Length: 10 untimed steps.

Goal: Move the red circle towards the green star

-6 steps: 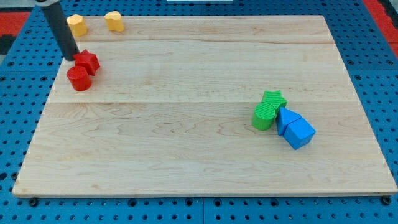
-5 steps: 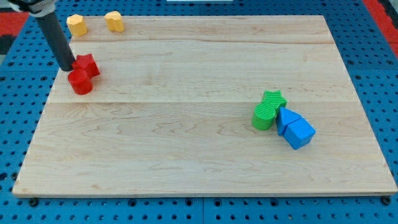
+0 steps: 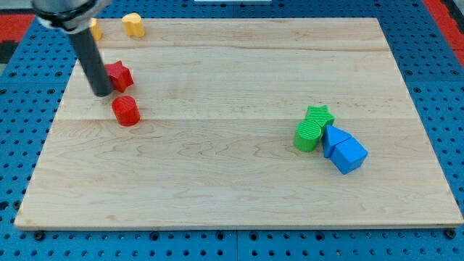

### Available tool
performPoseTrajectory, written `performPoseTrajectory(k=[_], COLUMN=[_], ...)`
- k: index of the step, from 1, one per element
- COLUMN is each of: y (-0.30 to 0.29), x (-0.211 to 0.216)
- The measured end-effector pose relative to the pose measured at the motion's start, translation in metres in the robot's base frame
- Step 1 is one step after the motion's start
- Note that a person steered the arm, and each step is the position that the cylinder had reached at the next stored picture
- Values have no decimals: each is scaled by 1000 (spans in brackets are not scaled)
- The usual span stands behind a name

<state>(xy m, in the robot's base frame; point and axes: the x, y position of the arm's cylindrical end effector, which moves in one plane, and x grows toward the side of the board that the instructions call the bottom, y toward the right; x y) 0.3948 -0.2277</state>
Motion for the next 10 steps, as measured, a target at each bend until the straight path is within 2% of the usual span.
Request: performPoseTrajectory(k=[1, 2, 3, 4, 5, 6, 8, 10], y=[15, 86, 94, 70, 70, 88, 248, 263], x=[50, 62, 58, 47, 32, 26, 52, 2])
